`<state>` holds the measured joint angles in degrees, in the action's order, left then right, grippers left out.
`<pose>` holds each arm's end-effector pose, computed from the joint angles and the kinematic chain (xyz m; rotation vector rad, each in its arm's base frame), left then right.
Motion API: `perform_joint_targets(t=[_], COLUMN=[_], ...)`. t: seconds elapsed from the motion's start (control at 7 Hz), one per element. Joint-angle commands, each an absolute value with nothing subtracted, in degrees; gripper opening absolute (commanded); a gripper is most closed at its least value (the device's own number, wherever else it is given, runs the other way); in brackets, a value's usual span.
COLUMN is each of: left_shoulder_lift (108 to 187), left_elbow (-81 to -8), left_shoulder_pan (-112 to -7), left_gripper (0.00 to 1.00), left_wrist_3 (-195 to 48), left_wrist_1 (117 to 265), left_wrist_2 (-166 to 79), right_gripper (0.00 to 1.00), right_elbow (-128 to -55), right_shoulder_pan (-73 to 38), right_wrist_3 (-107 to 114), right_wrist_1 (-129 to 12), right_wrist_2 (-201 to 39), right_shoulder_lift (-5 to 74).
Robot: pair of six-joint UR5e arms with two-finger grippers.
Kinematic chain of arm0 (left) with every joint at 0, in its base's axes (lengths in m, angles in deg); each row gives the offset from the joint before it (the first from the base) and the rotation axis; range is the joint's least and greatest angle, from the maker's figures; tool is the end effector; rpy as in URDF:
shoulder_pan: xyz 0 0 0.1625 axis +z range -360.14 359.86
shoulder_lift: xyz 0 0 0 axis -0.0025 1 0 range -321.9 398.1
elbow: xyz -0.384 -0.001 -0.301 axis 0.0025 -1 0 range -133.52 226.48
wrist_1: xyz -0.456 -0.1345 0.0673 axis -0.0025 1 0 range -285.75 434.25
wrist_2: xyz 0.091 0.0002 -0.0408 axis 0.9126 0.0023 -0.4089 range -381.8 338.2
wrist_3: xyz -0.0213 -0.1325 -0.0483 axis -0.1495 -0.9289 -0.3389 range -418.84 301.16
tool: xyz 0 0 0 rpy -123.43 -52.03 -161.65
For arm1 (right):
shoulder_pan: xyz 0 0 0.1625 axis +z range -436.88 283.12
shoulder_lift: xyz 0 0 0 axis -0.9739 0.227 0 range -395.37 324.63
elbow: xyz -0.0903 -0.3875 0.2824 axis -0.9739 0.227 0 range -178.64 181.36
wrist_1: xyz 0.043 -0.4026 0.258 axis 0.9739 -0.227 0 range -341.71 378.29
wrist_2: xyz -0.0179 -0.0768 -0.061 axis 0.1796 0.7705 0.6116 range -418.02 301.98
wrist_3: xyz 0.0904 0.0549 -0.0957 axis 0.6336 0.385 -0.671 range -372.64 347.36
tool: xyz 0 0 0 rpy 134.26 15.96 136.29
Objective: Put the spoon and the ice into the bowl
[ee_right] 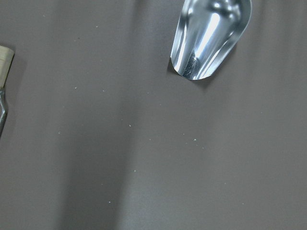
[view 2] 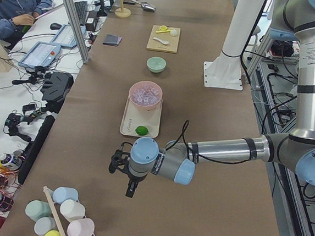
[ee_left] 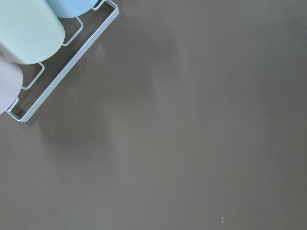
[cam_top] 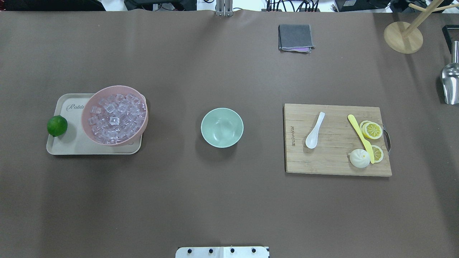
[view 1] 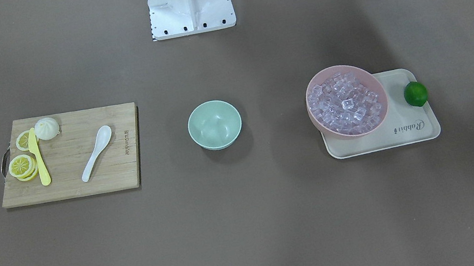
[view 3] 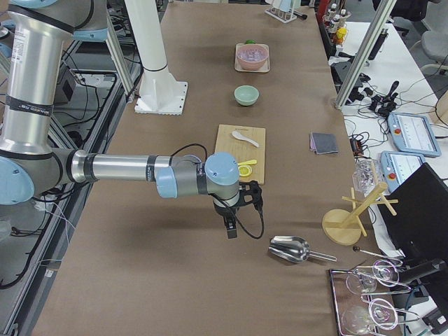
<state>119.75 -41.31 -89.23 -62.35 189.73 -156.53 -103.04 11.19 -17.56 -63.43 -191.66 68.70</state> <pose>-0.0250 -0.5056 0.8019 0.2168 0.7849 0.0589 0.0194 -0.4576 0.7202 0.1629 -0.7571 -0.1708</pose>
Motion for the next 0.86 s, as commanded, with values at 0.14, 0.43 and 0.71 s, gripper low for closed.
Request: perform_joint_targets(t=[0.14, 0.43, 0.71], left_shoulder_lift=[119.7, 119.7, 120.1], left_elbow=[-49.6, -56.3, -56.5], left_shoulder_pan=[-89.2, -88.6, -88.4], left_gripper=[0.99, 0.99, 0.99], left_wrist_3=[-67.7, -69.6, -69.7], left_wrist_1=[181.3, 174.0, 174.5], left_wrist_2=[-158.2, -158.2, -158.8], right_gripper=[1.0, 1.0, 1.0], right_elbow=[-103.0, -103.2, -103.2], right_shoulder_pan=[11.2, 11.2, 11.2], right_wrist_3=[-18.0, -18.1, -17.8], right_wrist_1=[-63.4, -63.4, -63.4], right_wrist_2=[-192.3, -192.5, -192.6], right_shoulder_lift=[68.7, 68.9, 68.7])
